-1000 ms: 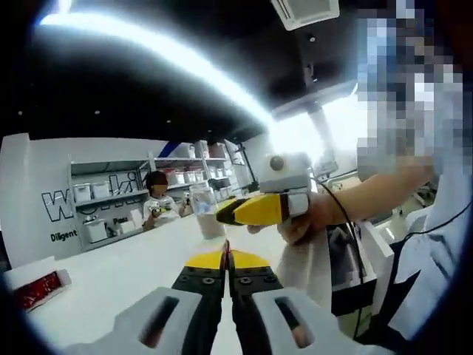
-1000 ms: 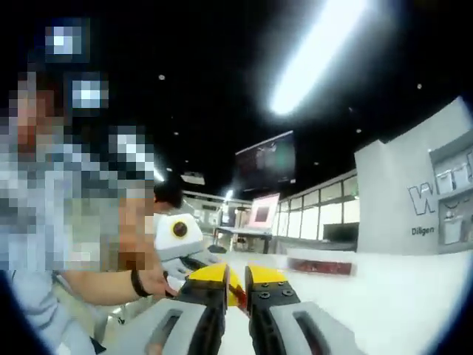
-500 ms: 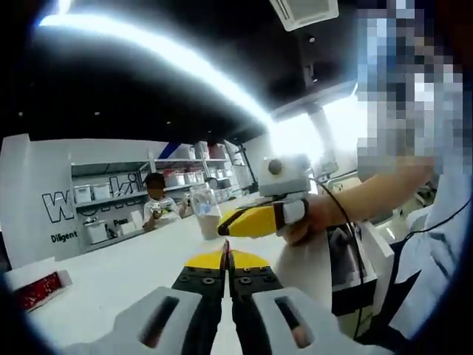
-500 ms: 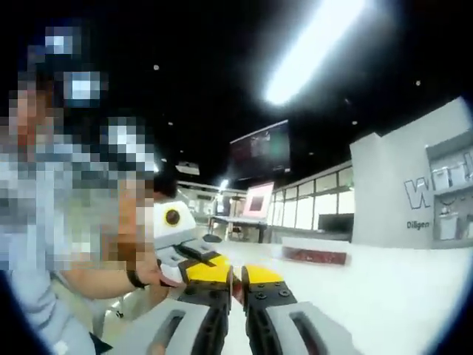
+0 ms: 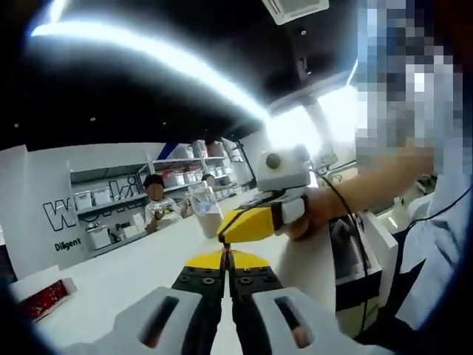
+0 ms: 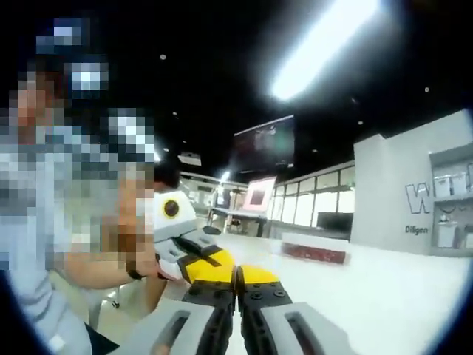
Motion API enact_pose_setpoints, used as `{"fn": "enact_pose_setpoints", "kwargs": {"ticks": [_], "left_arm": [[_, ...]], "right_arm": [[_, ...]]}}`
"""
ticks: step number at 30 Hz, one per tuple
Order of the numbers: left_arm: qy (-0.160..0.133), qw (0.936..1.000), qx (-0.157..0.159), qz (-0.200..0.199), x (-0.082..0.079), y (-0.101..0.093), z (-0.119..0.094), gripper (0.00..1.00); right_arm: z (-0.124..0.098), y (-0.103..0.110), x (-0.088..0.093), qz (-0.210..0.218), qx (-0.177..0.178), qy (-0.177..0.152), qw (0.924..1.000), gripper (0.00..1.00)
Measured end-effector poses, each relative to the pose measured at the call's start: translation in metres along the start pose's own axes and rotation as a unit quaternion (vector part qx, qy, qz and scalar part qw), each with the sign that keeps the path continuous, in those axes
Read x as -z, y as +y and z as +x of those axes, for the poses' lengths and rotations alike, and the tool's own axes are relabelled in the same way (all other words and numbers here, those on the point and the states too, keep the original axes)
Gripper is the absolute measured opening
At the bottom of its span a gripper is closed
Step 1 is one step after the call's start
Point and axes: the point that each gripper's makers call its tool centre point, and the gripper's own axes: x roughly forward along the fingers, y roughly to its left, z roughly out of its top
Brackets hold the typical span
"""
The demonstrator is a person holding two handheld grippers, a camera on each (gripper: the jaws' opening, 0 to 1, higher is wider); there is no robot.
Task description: Tear open the coffee pouch, take out the coffee, and pour the coffee from the pouch into the cup
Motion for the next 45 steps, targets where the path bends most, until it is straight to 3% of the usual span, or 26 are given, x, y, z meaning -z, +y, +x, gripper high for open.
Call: {"fn": "enact_pose_setpoints", "kwargs": {"ticks": [5, 8, 12, 23, 28, 30, 31, 32, 35, 38, 43, 45], "left_arm": [[0.000, 0.9999, -0.010, 0.011, 0.000, 0.001, 0.004, 0.05], [-0.004, 0.9999, -0.004, 0.009, -0.001, 0.000, 0.002, 0.04], [0.000, 0.9997, 0.005, 0.025, 0.000, -0.004, 0.003, 0.04], [-0.016, 0.9998, 0.005, 0.006, -0.005, -0.004, 0.001, 0.07], [-0.015, 0.9999, -0.003, 0.008, -0.005, -0.001, 0.002, 0.18], [-0.026, 0.9996, -0.005, 0.006, -0.009, -0.001, 0.003, 0.25], [-0.038, 0.9993, 0.000, 0.004, -0.014, -0.004, 0.005, 0.27], [-0.044, 0.9990, 0.005, 0.001, -0.016, -0.007, 0.006, 0.27], [-0.047, 0.9988, 0.011, 0.003, -0.018, -0.012, 0.010, 0.26], [-0.049, 0.9987, 0.013, -0.002, -0.018, -0.012, 0.011, 0.21], [-0.061, 0.9980, 0.014, -0.010, -0.022, -0.010, 0.008, 0.18], [-0.063, 0.9979, 0.013, -0.012, -0.023, -0.009, 0.008, 0.18]], "right_arm": [[-0.001, -0.005, 0.000, 0.026, 0.012, 0.003, 0.9996, 0.02], [-0.001, -0.001, -0.002, -0.014, -0.002, -0.013, 0.9998, 0.03], [-0.001, 0.003, 0.000, 0.012, -0.026, -0.012, 0.9995, 0.08], [-0.003, 0.005, -0.004, 0.010, -0.023, -0.021, 0.9995, 0.02], [-0.008, 0.006, -0.030, 0.051, -0.023, -0.088, 0.9945, 0.02], [-0.009, 0.014, -0.038, 0.073, -0.041, -0.105, 0.9909, 0.02], [-0.008, 0.016, -0.038, 0.064, -0.045, -0.105, 0.9914, 0.02], [-0.008, 0.020, -0.043, 0.043, -0.049, -0.119, 0.9907, 0.02], [-0.005, 0.037, -0.046, 0.039, -0.082, -0.127, 0.9878, 0.02], [-0.005, 0.038, -0.046, 0.025, -0.077, -0.128, 0.9885, 0.02], [-0.015, 0.026, -0.063, 0.030, -0.055, -0.178, 0.9821, 0.02], [-0.013, 0.027, -0.062, 0.033, -0.059, -0.175, 0.9822, 0.02]]}}
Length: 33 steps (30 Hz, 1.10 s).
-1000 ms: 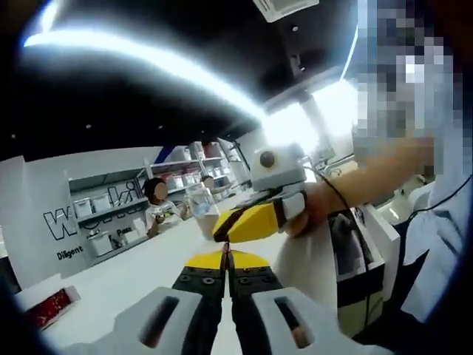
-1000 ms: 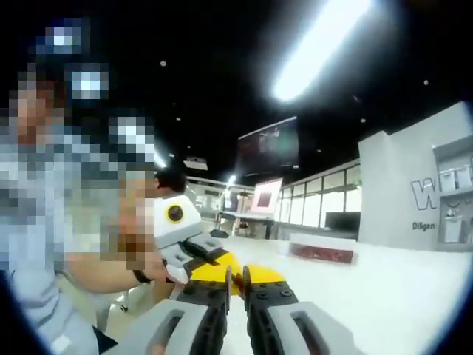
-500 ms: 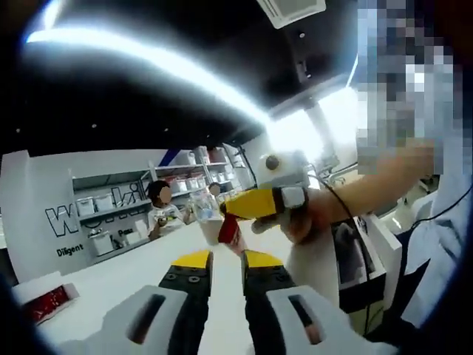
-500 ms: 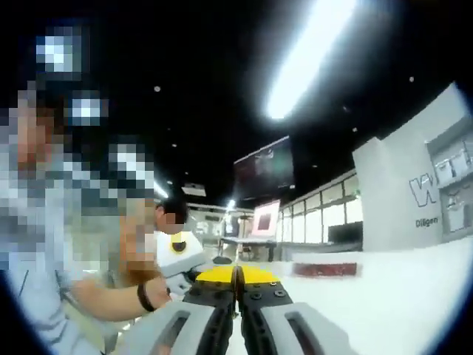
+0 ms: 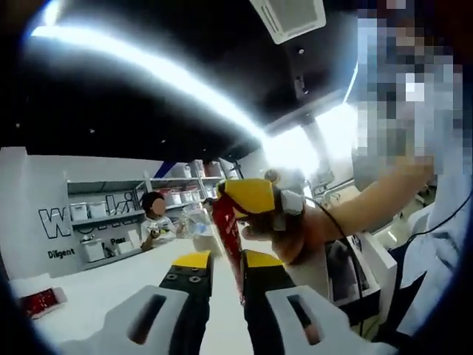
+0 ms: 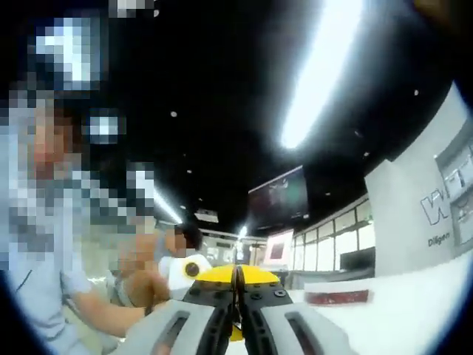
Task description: Tear open the coffee pouch, take out the coffee, and pour the coffee from the pouch into the cup
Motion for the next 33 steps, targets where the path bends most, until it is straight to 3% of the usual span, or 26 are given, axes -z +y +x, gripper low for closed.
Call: {"fn": "enact_pose_setpoints", "kwargs": {"ticks": [1, 2, 6, 12, 15, 18, 22, 24, 27, 28, 29, 32, 33], "left_arm": [[0.001, 1.0000, 0.001, -0.005, 0.000, 0.000, 0.000, 0.18], [-0.025, 0.9995, 0.001, -0.020, -0.008, 0.001, 0.002, 0.18], [-0.049, 0.9975, 0.014, -0.049, -0.017, 0.003, 0.005, 0.12], [-0.044, 0.9980, -0.014, -0.043, -0.017, 0.021, 0.014, 0.11], [-0.043, 0.9969, -0.008, -0.065, -0.010, 0.028, 0.026, 0.11], [-0.045, 0.9923, 0.022, -0.113, -0.009, 0.026, 0.034, 0.11], [-0.063, 0.9892, 0.039, -0.127, -0.012, 0.024, 0.032, 0.11], [-0.073, 0.9826, 0.054, -0.162, -0.014, 0.022, 0.032, 0.11], [-0.055, 0.9828, 0.048, -0.170, -0.005, 0.023, 0.035, 0.11], [-0.051, 0.9818, 0.050, -0.176, -0.003, 0.024, 0.034, 0.11], [-0.052, 0.9741, 0.069, -0.209, -0.003, 0.018, 0.033, 0.11], [-0.048, 0.9757, 0.067, -0.203, -0.001, 0.017, 0.033, 0.12], [-0.039, 0.9799, 0.064, -0.185, 0.002, 0.016, 0.035, 0.14]], "right_arm": [[0.002, 0.002, -0.001, -0.001, -0.002, -0.005, 1.0000, 0.02], [0.012, -0.003, -0.003, -0.004, 0.008, -0.024, 0.9997, 0.02], [0.009, -0.010, -0.004, -0.007, 0.016, -0.025, 0.9995, 0.02], [-0.005, -0.041, -0.012, -0.007, 0.091, -0.041, 0.9950, 0.04], [-0.012, -0.058, -0.010, -0.019, 0.136, -0.034, 0.9900, 0.10], [-0.013, -0.063, -0.010, -0.015, 0.144, -0.032, 0.9889, 0.17], [-0.015, -0.067, -0.005, -0.007, 0.151, -0.018, 0.9883, 0.22], [-0.012, -0.065, 0.005, 0.005, 0.137, 0.005, 0.9906, 0.22], [-0.002, -0.051, 0.020, 0.010, 0.095, 0.041, 0.9946, 0.23], [-0.001, -0.051, 0.017, -0.019, 0.096, 0.024, 0.9949, 0.23], [-0.003, -0.049, 0.020, -0.015, 0.098, 0.031, 0.9946, 0.20], [-0.009, -0.056, 0.011, 0.004, 0.110, 0.023, 0.9937, 0.10], [-0.010, -0.058, 0.011, -0.009, 0.120, 0.027, 0.9924, 0.08]]}}
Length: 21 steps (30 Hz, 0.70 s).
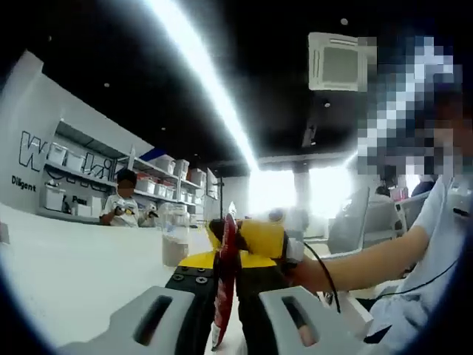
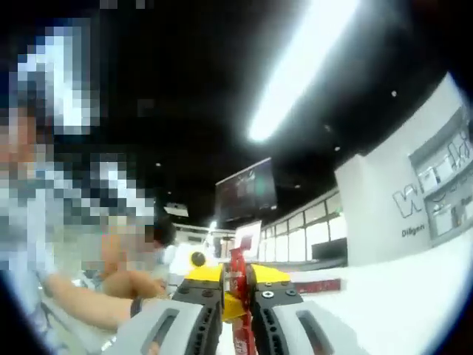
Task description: Tear open the coffee pouch, take out the coffee, and pour the coffee from the pouch into the cup
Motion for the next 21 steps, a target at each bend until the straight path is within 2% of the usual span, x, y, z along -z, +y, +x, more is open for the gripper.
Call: {"fn": "enact_pose_setpoints", "kwargs": {"ticks": [1, 3, 4, 6, 7, 9, 12, 14, 18, 19, 20, 21], "left_arm": [[0.024, 0.9996, -0.006, 0.017, 0.008, 0.001, 0.002, 0.15], [0.050, 0.9984, -0.011, 0.026, 0.018, 0.001, 0.005, 0.20], [0.051, 0.9979, -0.009, 0.039, 0.019, -0.001, 0.006, 0.21], [0.049, 0.9980, -0.003, 0.038, 0.018, -0.004, 0.006, 0.20], [0.046, 0.9983, 0.000, 0.036, 0.017, -0.004, 0.006, 0.20], [0.045, 0.9982, -0.021, 0.034, 0.016, 0.004, 0.004, 0.18], [0.041, 0.9988, -0.014, 0.025, 0.014, 0.003, 0.003, 0.12], [0.042, 0.9979, -0.014, 0.047, 0.015, 0.003, 0.004, 0.10], [0.046, 0.9983, -0.016, 0.031, 0.014, 0.004, 0.005, 0.09], [0.046, 0.9983, -0.015, 0.032, 0.014, 0.003, 0.005, 0.09], [0.046, 0.9982, -0.015, 0.037, 0.013, 0.002, 0.005, 0.10], [0.047, 0.9980, -0.017, 0.039, 0.013, 0.002, 0.005, 0.12]], "right_arm": [[0.000, 0.000, -0.002, -0.014, 0.007, -0.005, 0.9999, 0.08], [0.000, 0.003, -0.001, -0.010, 0.005, -0.003, 0.9999, 0.08], [0.000, 0.008, -0.002, -0.010, -0.002, -0.005, 0.9999, 0.08], [0.000, 0.010, -0.003, -0.036, 0.003, -0.005, 0.9993, 0.08], [-0.001, 0.011, -0.002, -0.035, 0.004, -0.002, 0.9994, 0.08], [-0.002, 0.008, -0.003, -0.018, 0.008, -0.002, 0.9998, 0.08], [-0.003, 0.015, -0.003, -0.018, 0.009, 0.001, 0.9998, 0.08], [-0.004, 0.019, -0.002, -0.013, 0.010, 0.003, 0.9999, 0.11], [-0.005, 0.020, -0.007, -0.005, 0.016, -0.012, 0.9998, 0.12], [-0.005, 0.021, -0.008, -0.005, 0.015, -0.015, 0.9998, 0.11], [-0.005, 0.023, -0.007, -0.020, 0.014, -0.011, 0.9996, 0.06], [-0.005, 0.025, -0.008, -0.031, 0.015, -0.014, 0.9993, 0.06]]}}
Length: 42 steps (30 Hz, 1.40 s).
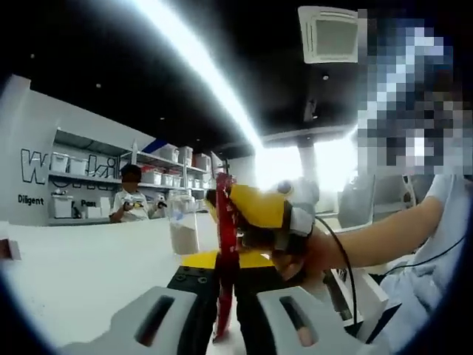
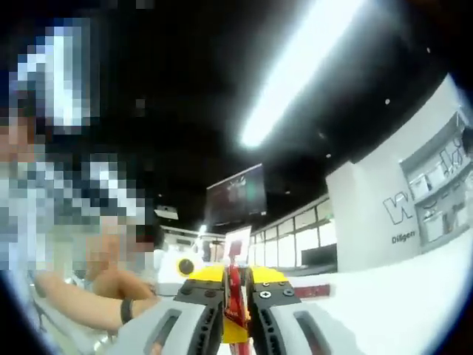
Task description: Tear open the coffee pouch, take out the coffee, and pour the coffee from the pouch into the cup
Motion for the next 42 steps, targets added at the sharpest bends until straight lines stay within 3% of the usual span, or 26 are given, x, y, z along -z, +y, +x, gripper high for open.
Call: {"fn": "enact_pose_setpoints", "kwargs": {"ticks": [5, 8, 12, 13, 14, 17, 22, 24, 29, 36, 42], "left_arm": [[-0.004, 0.9999, 0.000, 0.011, -0.003, 0.001, 0.000, 0.20], [0.001, 0.9997, -0.018, 0.015, -0.001, 0.009, -0.003, 0.15], [-0.002, 0.9999, -0.010, 0.006, -0.002, 0.007, -0.002, 0.13], [-0.002, 0.9999, -0.008, 0.006, -0.002, 0.006, -0.003, 0.13], [-0.003, 0.9999, -0.007, 0.007, -0.002, 0.005, -0.003, 0.13], [-0.004, 1.0000, -0.005, 0.007, -0.002, 0.004, -0.003, 0.13], [-0.002, 0.9999, -0.007, 0.015, -0.002, 0.004, -0.003, 0.13], [-0.003, 0.9998, -0.006, 0.018, -0.003, 0.003, -0.004, 0.13], [-0.005, 0.9997, -0.007, 0.023, -0.003, 0.003, -0.003, 0.19], [-0.002, 0.9996, -0.008, 0.028, -0.001, -0.002, -0.003, 0.18], [-0.003, 0.9995, -0.005, 0.029, -0.001, -0.008, -0.003, 0.14]], "right_arm": [[-0.002, -0.003, 0.000, -0.012, 0.020, 0.004, 0.9997, 0.05], [0.000, -0.001, 0.001, -0.024, 0.025, 0.004, 0.9994, 0.05], [0.003, 0.003, 0.014, -0.014, 0.016, 0.035, 0.9992, 0.15], [0.004, 0.005, 0.014, -0.020, 0.012, 0.035, 0.9991, 0.13], [0.003, 0.006, 0.013, -0.030, 0.010, 0.030, 0.9990, 0.08], [0.002, 0.001, 0.012, -0.015, 0.018, 0.029, 0.9993, 0.09], [0.000, 0.003, 0.000, 0.011, 0.016, -0.007, 0.9998, 0.17], [-0.002, -0.006, -0.004, 0.018, 0.013, -0.012, 0.9997, 0.18], [-0.001, -0.007, -0.004, 0.015, 0.003, -0.015, 0.9998, 0.06], [0.002, -0.007, -0.005, 0.025, -0.002, -0.019, 0.9995, 0.14], [0.001, -0.013, -0.005, 0.014, 0.005, -0.017, 0.9997, 0.08]]}}
